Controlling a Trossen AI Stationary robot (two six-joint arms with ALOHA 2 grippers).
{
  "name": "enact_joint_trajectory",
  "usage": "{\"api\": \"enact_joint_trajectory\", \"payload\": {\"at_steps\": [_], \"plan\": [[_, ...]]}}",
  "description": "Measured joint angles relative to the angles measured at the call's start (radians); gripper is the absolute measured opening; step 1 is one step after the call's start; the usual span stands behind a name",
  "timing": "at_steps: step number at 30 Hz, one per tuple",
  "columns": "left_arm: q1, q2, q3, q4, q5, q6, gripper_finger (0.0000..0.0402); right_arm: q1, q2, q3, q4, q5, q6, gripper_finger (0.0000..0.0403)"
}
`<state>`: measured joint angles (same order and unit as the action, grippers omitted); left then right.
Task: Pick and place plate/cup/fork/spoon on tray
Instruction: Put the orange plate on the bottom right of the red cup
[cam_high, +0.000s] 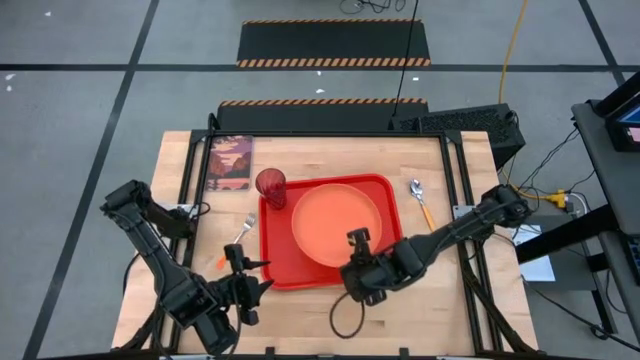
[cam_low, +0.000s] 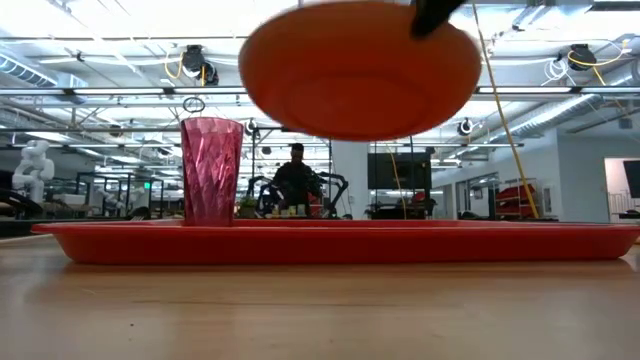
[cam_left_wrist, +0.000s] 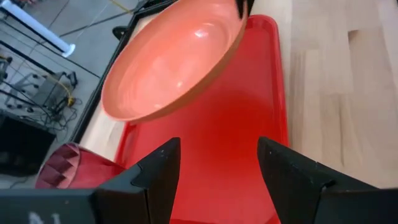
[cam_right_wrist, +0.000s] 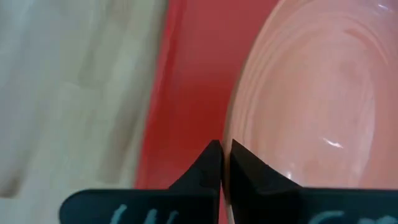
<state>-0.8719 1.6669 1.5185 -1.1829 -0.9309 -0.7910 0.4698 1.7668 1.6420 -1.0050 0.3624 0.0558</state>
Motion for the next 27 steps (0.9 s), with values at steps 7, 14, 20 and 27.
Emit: {"api": "enact_joint_trajectory", "payload": {"at_steps": [7, 14, 20, 27], "plan": [[0.001, 0.0, 0.0, 0.006, 0.014, -0.005, 0.0216, -0.066, 0.0, -0.136, 0.181, -0.022, -0.078, 0.0], [0.001, 0.0, 0.0, 0.006, 0.014, 0.0, 0.0216, -0.115, 0.001, -0.258, 0.326, -0.069, -0.098, 0.0], [0.018, 0.0, 0.0, 0.008, 0.014, 0.0, 0.0216, -0.13, 0.001, -0.362, 0.469, -0.08, -0.118, 0.0], [0.06, 0.0, 0.0, 0.008, 0.014, 0.01, 0.0216, -0.135, 0.001, -0.478, 0.679, -0.144, -0.207, 0.0]]}}
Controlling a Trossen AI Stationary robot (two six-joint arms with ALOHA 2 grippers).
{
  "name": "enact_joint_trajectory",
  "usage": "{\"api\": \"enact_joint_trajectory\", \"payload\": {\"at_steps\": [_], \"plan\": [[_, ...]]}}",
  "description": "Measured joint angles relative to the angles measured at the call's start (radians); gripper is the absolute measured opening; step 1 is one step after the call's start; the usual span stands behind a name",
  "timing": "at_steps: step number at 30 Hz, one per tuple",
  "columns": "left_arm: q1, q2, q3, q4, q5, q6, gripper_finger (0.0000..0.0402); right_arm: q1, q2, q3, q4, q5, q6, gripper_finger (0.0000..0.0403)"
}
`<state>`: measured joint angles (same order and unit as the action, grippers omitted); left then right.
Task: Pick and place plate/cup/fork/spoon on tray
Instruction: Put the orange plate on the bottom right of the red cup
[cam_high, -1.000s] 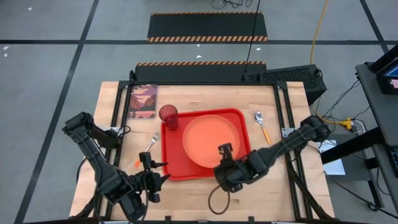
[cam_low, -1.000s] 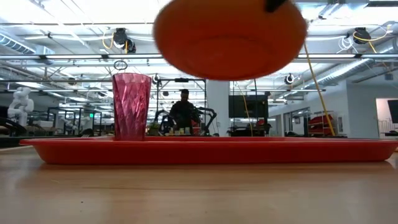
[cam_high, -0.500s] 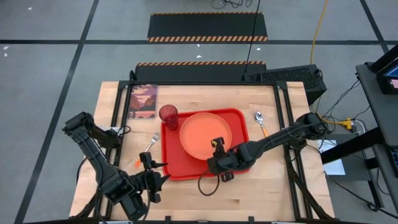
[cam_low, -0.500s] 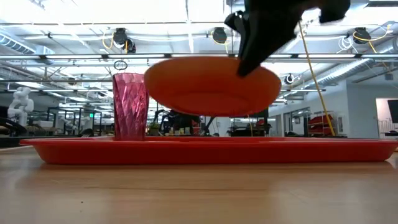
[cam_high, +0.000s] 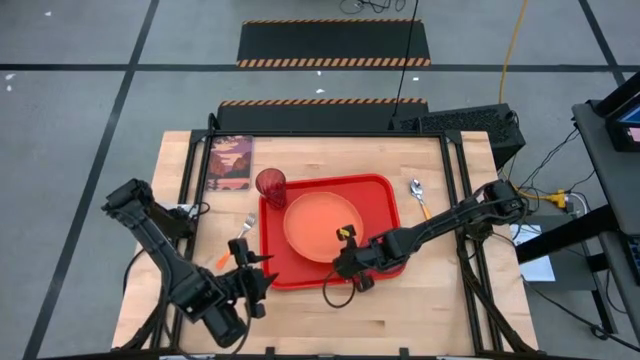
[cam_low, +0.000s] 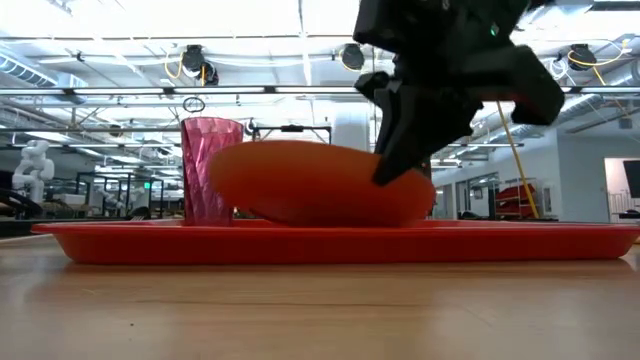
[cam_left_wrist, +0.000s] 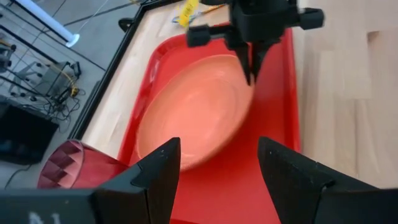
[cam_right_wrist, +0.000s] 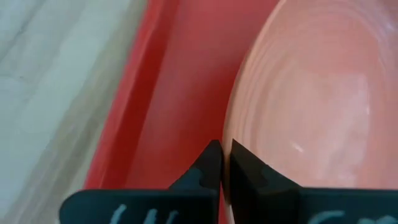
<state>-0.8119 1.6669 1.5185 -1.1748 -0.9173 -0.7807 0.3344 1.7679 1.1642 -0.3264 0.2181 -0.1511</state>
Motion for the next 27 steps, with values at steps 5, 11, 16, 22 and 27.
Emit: {"api": "enact_joint_trajectory", "payload": {"at_steps": [5, 11, 16, 22, 27], "plan": [[0.022, 0.0, 0.0, -0.001, 0.0, 0.0, 0.0216, -0.008, 0.0, -0.048, 0.069, -0.011, -0.016, 0.0], [0.033, 0.0, 0.001, -0.001, 0.0, 0.0, 0.0216, -0.008, 0.0, -0.065, 0.071, -0.012, -0.029, 0.0003], [0.033, 0.0, 0.001, 0.0, 0.0, -0.001, 0.0216, -0.008, 0.0, -0.066, 0.072, -0.014, -0.028, 0.0019], [0.033, 0.0, 0.001, 0.002, 0.004, -0.013, 0.0216, -0.008, 0.0, -0.066, 0.072, -0.014, -0.018, 0.0042], [0.033, 0.0, 0.001, 0.002, 0.005, -0.014, 0.0216, -0.004, 0.0, -0.066, 0.077, -0.014, -0.018, 0.0057]]}}
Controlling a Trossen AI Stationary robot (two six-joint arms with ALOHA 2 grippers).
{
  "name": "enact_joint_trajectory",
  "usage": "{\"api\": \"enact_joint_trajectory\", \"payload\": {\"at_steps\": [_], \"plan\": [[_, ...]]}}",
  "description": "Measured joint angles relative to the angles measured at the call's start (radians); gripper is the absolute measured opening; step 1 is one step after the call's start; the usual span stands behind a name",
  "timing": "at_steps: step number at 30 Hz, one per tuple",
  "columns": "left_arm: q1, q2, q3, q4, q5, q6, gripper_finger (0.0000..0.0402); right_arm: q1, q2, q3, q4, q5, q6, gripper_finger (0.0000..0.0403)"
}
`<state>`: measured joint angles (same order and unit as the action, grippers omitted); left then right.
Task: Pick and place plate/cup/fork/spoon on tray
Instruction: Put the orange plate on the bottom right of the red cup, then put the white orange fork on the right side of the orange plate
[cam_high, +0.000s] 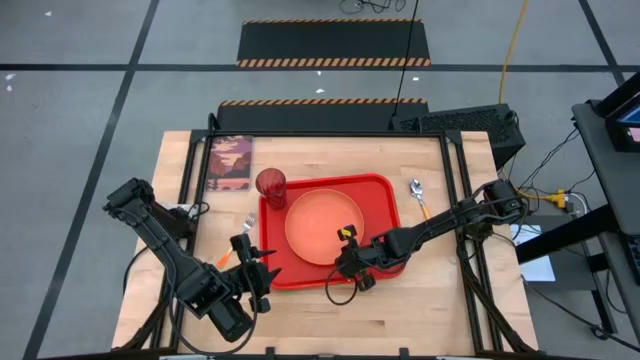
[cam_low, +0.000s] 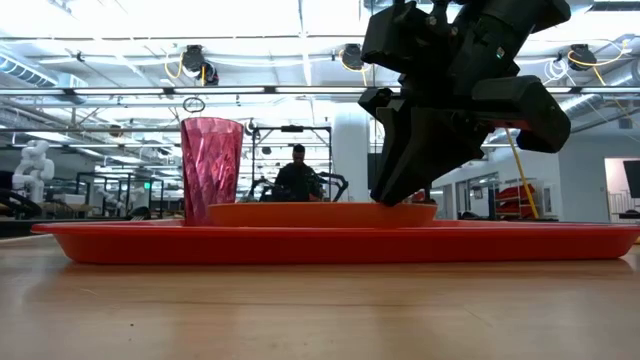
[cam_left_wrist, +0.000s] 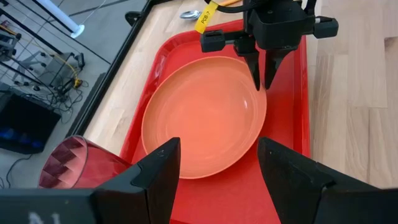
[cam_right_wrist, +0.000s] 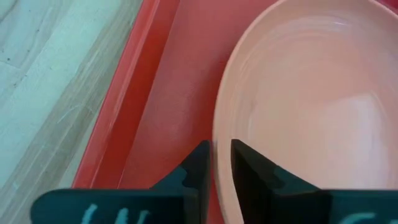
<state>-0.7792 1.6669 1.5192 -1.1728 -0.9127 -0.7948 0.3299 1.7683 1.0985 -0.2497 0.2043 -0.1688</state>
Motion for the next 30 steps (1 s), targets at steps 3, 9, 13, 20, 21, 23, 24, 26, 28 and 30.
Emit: {"api": "enact_joint_trajectory", "payload": {"at_steps": [3, 9, 13, 20, 21, 23, 24, 26, 28, 30], "plan": [[0.0, 0.0, 0.0, 0.001, 0.006, 0.0, 0.0216, 0.004, 0.0, 0.0, 0.0, 0.002, 0.011, 0.0065], [0.0, 0.0, 0.0, 0.001, 0.006, 0.004, 0.0216, 0.008, -0.001, 0.0, -0.013, 0.002, 0.06, 0.0079], [0.0, 0.0, 0.0, 0.002, 0.006, 0.005, 0.0216, 0.021, -0.035, 0.0, -0.029, 0.005, 0.091, 0.0082], [0.0, 0.001, 0.001, -0.002, 0.006, 0.0, 0.0216, 0.045, -0.151, 0.0, -0.078, 0.008, 0.187, 0.0082], [0.0, 0.001, 0.001, -0.004, 0.006, -0.001, 0.0216, 0.05, -0.168, 0.0, -0.094, 0.007, 0.206, 0.0082], [0.0, 0.001, 0.001, -0.004, 0.007, -0.004, 0.0216, 0.059, -0.196, 0.0, -0.131, 0.008, 0.244, 0.0082], [0.0, 0.001, 0.001, -0.004, 0.008, -0.006, 0.0216, 0.065, -0.206, 0.0, -0.142, 0.009, 0.26, 0.0082], [0.0, 0.001, 0.001, -0.004, 0.017, -0.016, 0.0216, 0.079, -0.22, 0.0, -0.165, 0.014, 0.281, 0.0082], [0.0, 0.001, 0.001, -0.006, 0.029, -0.036, 0.0216, 0.098, -0.226, 0.0, -0.175, 0.034, 0.292, 0.0082], [0.0, 0.001, 0.001, -0.014, 0.054, -0.067, 0.0216, 0.113, -0.227, 0.0, -0.175, 0.034, 0.296, 0.0082]]}}
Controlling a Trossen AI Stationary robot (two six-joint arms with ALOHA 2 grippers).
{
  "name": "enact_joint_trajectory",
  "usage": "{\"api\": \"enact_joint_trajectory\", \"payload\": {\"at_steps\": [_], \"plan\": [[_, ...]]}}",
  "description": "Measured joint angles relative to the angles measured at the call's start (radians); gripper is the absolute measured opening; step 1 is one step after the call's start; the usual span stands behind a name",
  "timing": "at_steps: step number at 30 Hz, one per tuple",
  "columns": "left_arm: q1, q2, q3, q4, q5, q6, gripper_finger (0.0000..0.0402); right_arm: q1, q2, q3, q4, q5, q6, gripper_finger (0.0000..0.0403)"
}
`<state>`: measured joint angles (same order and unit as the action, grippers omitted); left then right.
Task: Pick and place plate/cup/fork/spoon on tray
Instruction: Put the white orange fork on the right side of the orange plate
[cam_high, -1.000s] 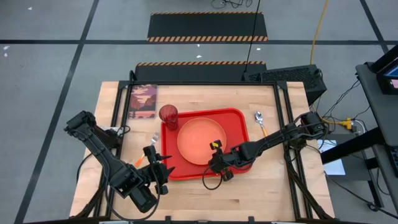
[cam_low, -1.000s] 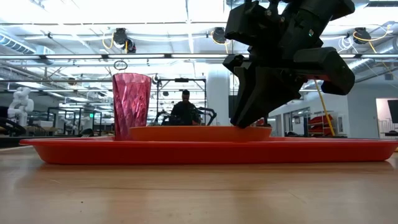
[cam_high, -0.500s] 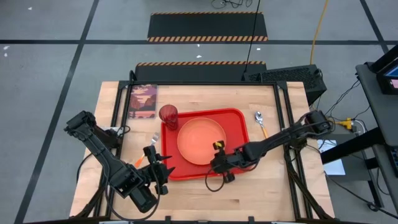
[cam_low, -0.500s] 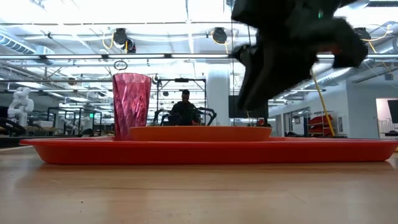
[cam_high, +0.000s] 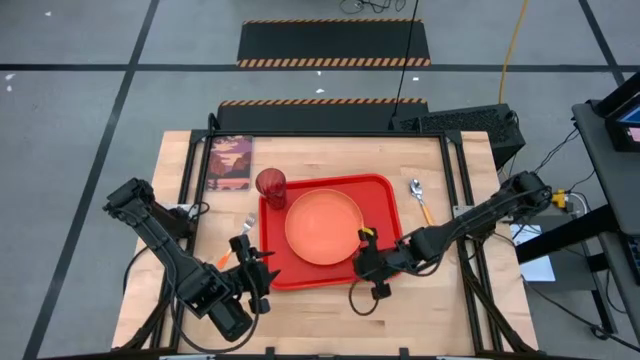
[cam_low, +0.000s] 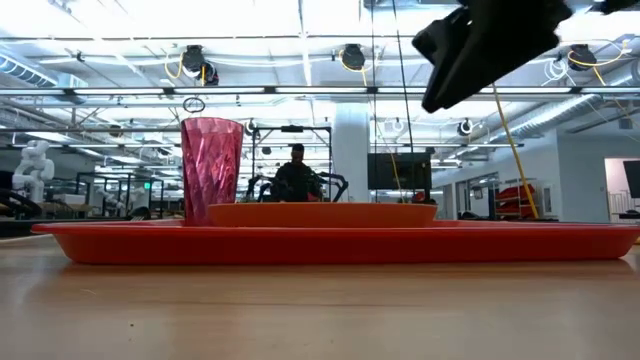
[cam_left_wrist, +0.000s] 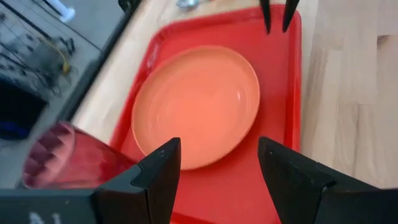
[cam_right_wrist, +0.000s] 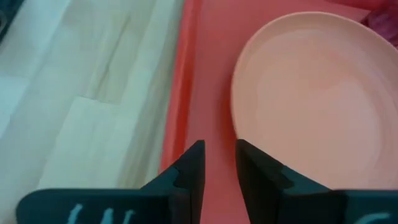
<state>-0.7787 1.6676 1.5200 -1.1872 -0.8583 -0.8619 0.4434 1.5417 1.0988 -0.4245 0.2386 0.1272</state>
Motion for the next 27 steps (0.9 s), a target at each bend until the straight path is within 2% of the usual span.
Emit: {"api": "enact_joint_trajectory", "payload": {"at_steps": [6, 15, 19, 27], "plan": [[0.013, 0.0, -0.027, -0.116, 0.061, -0.257, 0.0216, 0.041, 0.0, 0.0, -0.025, -0.004, -0.005, 0.0082], [0.059, 0.001, -0.179, -0.26, 0.23, -0.587, 0.0216, 0.056, 0.001, 0.0, -0.055, -0.003, 0.036, 0.0082], [0.105, 0.001, -0.249, -0.266, 0.319, -0.626, 0.0216, 0.056, 0.001, 0.0, -0.063, 0.0, 0.072, 0.0082], [0.207, -0.01, -0.398, -0.204, 0.443, -0.601, 0.0216, 0.097, 0.001, 0.0, -0.067, 0.0, 0.123, 0.0082]]}}
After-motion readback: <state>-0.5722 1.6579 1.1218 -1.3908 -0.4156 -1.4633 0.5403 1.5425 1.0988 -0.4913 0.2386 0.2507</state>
